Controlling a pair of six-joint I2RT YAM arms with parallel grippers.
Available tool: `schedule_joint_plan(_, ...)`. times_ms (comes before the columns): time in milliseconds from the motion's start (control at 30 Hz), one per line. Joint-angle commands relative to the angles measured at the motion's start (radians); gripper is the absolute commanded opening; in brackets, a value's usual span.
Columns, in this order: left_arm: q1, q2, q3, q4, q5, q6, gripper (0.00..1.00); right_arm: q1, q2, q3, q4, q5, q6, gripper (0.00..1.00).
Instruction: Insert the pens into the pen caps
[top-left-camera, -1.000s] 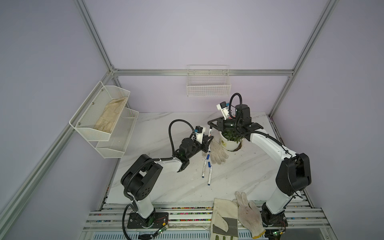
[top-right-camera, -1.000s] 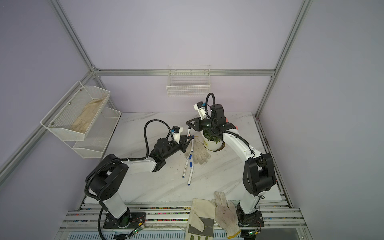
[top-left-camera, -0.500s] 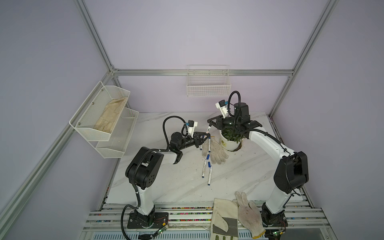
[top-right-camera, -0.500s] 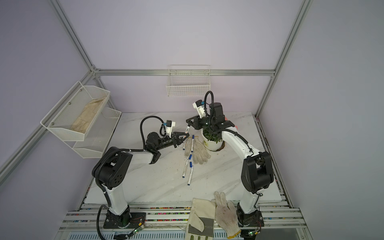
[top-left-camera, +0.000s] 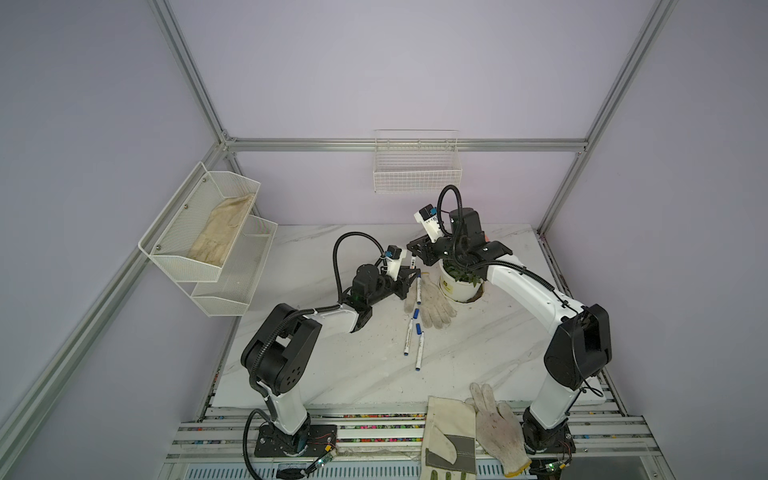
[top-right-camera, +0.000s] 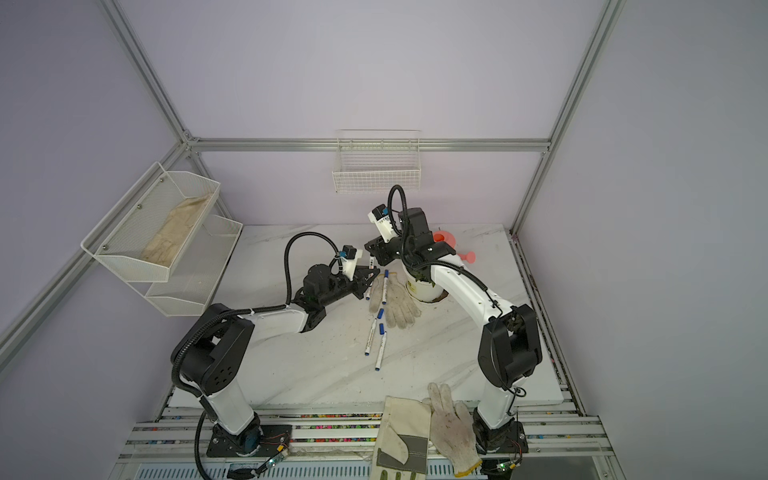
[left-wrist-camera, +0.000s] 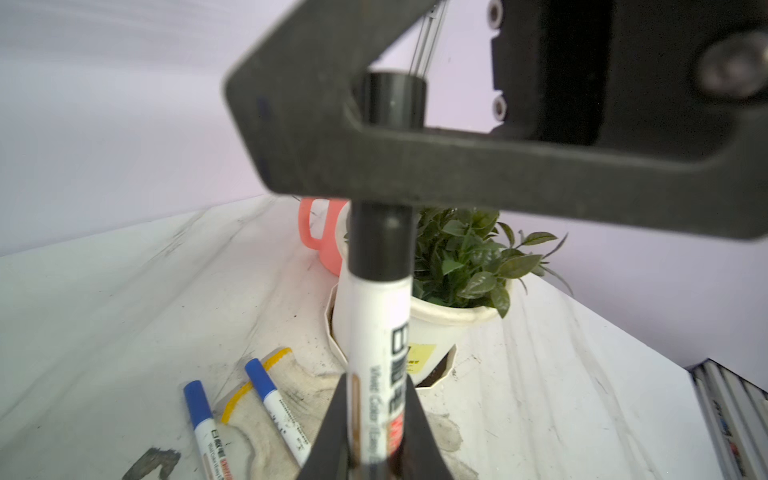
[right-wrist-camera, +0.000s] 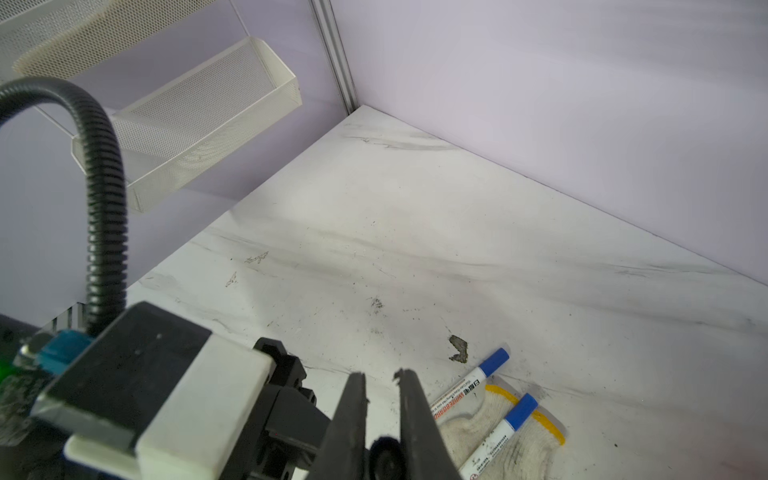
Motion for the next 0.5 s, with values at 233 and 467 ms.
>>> schedule_joint_plan(233, 0.058, -0.109, 0.242, 0.49, -0.277, -0.041, 0.0, 0.003, 0.115, -0.075, -0.367, 0.011, 0.031, 0.0)
schedule_joint_plan(467, 0.098, -0.104, 0.247, 0.552, -0.179, -0.157, 0.0, -0.067, 0.073, -0.094, -0.324, -0.146, 0.059, 0.0)
